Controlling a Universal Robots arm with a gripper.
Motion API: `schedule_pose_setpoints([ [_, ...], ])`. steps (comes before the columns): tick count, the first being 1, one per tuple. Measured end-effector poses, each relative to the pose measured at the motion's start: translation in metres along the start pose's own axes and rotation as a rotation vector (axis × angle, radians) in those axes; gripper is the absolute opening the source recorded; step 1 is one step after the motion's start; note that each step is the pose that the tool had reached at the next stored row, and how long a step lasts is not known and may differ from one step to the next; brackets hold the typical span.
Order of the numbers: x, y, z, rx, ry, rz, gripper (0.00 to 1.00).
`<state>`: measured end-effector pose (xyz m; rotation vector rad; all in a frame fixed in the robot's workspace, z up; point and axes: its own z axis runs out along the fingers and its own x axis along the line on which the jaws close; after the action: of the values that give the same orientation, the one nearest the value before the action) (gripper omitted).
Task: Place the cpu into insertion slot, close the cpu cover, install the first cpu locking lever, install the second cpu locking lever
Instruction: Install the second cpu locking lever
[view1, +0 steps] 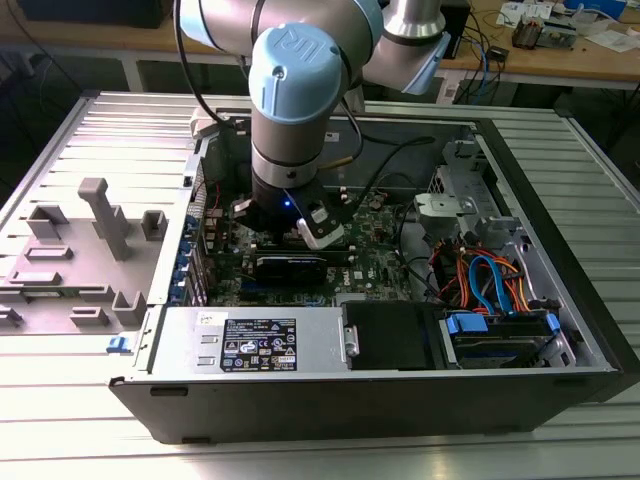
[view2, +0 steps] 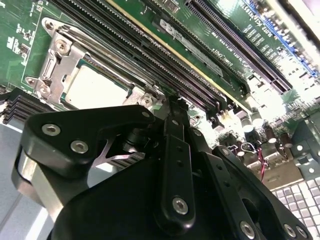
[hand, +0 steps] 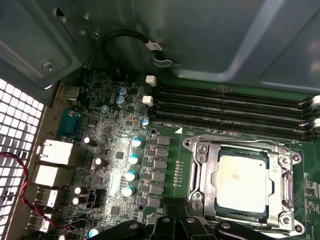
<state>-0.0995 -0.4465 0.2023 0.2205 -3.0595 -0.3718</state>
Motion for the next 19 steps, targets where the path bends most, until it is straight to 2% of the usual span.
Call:
schedule_pose_setpoints([
  [8, 0.0003, 0.0017, -0.0067, 0.0, 0.0, 0.0, 0.11],
  [11, 0.0005, 0.0033, -0.0131, 0.0001, 0.0001, 0.0, 0.11],
  [19, 0.0005, 0.0035, -0.0141, -0.0001, 0.0, 0.0, 0.11],
])
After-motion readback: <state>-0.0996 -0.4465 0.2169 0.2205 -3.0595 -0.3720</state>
